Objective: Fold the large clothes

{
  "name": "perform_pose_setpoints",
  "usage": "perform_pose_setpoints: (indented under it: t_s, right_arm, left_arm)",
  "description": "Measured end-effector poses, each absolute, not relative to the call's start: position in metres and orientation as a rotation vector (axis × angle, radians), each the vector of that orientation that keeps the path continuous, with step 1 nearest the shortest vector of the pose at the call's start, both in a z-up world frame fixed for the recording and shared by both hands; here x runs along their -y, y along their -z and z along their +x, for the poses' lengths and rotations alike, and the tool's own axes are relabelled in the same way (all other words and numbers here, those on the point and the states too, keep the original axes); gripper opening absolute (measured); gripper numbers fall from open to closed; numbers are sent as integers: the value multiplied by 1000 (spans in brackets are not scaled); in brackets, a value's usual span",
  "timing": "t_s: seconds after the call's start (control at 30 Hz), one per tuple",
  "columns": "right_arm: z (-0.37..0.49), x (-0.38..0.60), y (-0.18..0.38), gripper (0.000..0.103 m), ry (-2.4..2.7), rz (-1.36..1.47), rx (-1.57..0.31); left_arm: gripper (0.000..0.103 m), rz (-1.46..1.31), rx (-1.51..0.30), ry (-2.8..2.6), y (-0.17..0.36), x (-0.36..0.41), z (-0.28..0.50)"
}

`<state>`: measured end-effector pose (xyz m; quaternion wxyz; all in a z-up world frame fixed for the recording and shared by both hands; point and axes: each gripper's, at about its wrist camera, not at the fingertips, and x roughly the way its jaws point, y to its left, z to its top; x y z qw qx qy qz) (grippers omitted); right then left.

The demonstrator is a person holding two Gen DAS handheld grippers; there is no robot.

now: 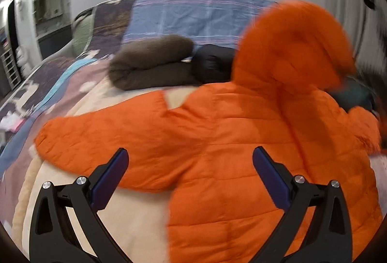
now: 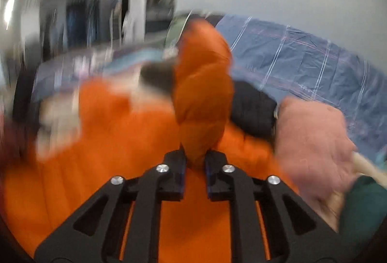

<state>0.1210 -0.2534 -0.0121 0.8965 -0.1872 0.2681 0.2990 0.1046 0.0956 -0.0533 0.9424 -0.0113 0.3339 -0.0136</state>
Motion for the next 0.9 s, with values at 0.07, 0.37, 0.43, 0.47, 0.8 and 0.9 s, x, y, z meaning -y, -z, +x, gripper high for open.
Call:
perform_pose_setpoints:
  t_s: [0.07,0.37,0.43,0.47,0.8,0.9]
  right_arm:
    - [83,260,49,33,-566,-487,-665]
    - [39,295,35,41,-352,-245,-682]
    - [54,282,15,35,-347,-153,-646]
    - [72,270,12,24,-352,-109,-651]
    - [148,237,90,4,-237,82,-947]
    - [136,254,124,1,-232,187,-1004]
  left_arm:
    - [102,-48,-685,7,53,-107,103]
    - [102,-44,-642,70,28,-80,97]
    - [102,-26,-636,104,24,-60,102]
    - [102,-21,-636,113,23,-54,104]
    - [51,12,-834,400,74,22,195]
    - [53,242,-940,359,138,46,194]
